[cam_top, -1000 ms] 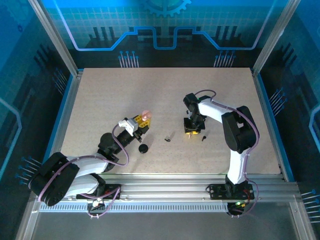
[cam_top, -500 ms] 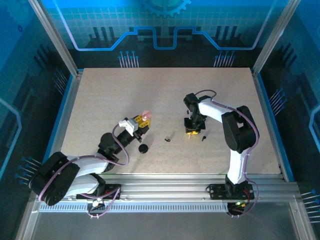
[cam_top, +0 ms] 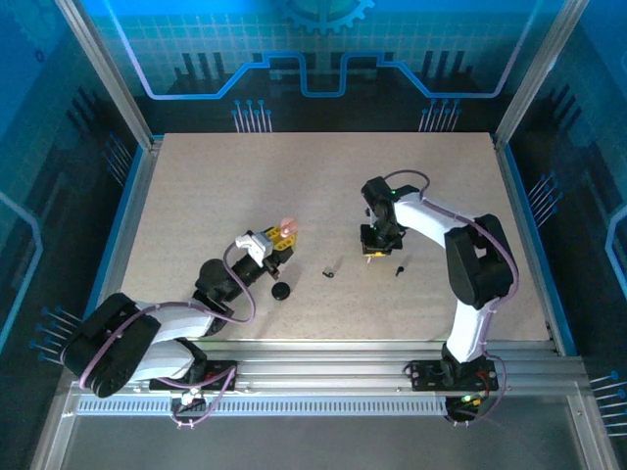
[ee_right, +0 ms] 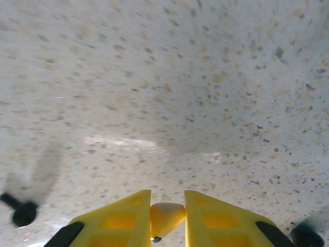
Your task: Insert wireless bluetooth earbuds into charging case
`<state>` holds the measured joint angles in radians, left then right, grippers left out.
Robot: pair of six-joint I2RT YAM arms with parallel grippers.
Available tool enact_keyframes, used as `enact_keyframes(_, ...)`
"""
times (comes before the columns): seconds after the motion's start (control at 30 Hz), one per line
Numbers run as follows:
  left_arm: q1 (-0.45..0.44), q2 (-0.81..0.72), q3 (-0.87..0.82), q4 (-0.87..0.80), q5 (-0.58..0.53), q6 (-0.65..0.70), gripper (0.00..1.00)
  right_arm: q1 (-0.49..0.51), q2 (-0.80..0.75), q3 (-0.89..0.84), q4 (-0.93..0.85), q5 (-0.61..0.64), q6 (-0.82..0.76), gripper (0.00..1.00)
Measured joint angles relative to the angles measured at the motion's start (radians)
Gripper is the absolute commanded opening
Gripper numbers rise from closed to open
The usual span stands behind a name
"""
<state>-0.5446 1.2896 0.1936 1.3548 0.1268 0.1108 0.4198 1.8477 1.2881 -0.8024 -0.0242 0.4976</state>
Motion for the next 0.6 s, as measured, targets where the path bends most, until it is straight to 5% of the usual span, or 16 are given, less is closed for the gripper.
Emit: enact_keyframes(0.6, 0.0, 0.134, 0.031, 0.006, 0.002, -0.004, 0.13, 0.135, -0.195, -0.009, 0.224, -0.066, 0.064, 0.19)
